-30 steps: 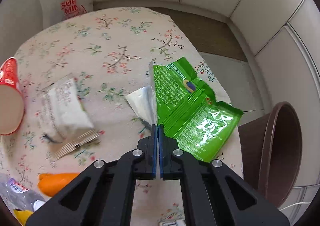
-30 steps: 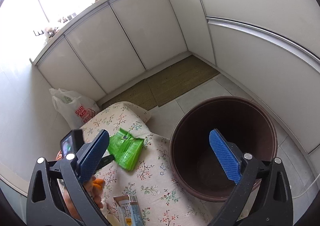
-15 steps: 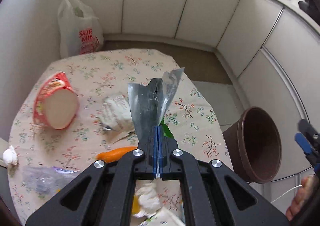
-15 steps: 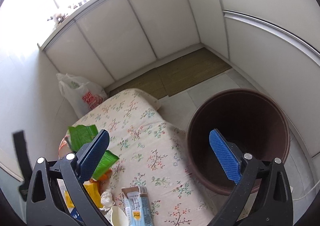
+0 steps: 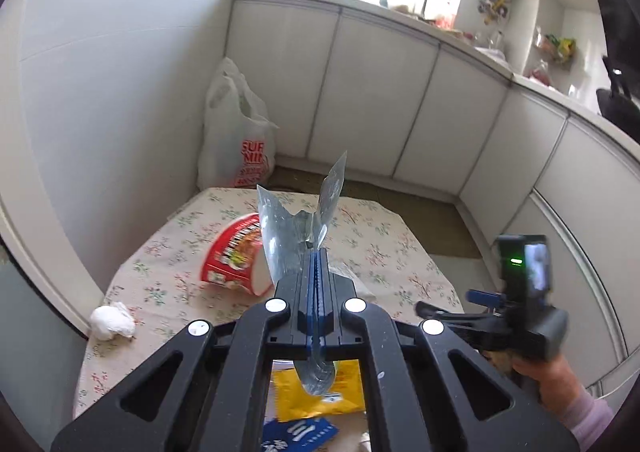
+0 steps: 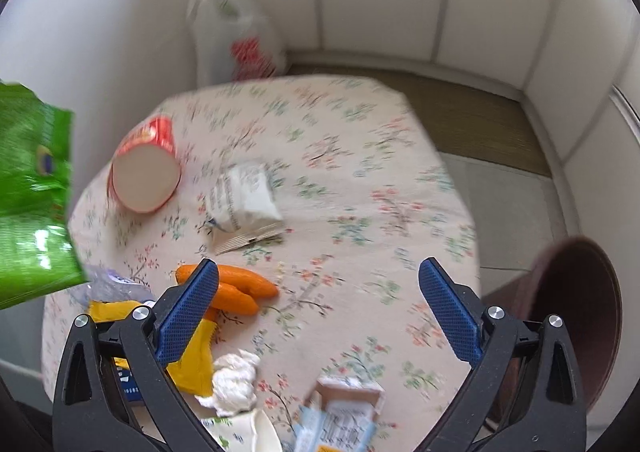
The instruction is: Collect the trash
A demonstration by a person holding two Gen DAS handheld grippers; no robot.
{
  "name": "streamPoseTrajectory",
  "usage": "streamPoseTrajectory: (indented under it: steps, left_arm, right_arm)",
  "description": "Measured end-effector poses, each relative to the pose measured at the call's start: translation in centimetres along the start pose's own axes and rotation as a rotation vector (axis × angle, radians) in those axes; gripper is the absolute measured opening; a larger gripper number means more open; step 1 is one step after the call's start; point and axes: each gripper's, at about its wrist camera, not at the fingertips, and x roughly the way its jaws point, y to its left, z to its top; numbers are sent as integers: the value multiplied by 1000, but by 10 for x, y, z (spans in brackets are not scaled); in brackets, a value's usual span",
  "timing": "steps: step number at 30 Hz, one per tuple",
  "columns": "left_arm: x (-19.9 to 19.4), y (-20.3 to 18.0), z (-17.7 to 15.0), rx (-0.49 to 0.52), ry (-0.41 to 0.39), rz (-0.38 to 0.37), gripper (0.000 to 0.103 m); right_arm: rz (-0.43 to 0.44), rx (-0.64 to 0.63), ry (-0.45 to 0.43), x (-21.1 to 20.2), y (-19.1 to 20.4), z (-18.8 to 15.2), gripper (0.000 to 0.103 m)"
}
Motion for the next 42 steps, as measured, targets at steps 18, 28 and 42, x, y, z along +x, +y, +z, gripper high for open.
streamPoseTrajectory:
  steps: [18,28,42]
  left_arm:
    - [-9,53,6,-123,-26,-7,1]
    - [-11,57,5,-159,-16,-18,1]
    - [-22,30,5,-143,-31,-53,1]
  right_arm:
    - [48,-87,210,122,64,38,8]
    - [92,0,84,55,39,34,7]
    - [28,55,-123,-37,2,27,7]
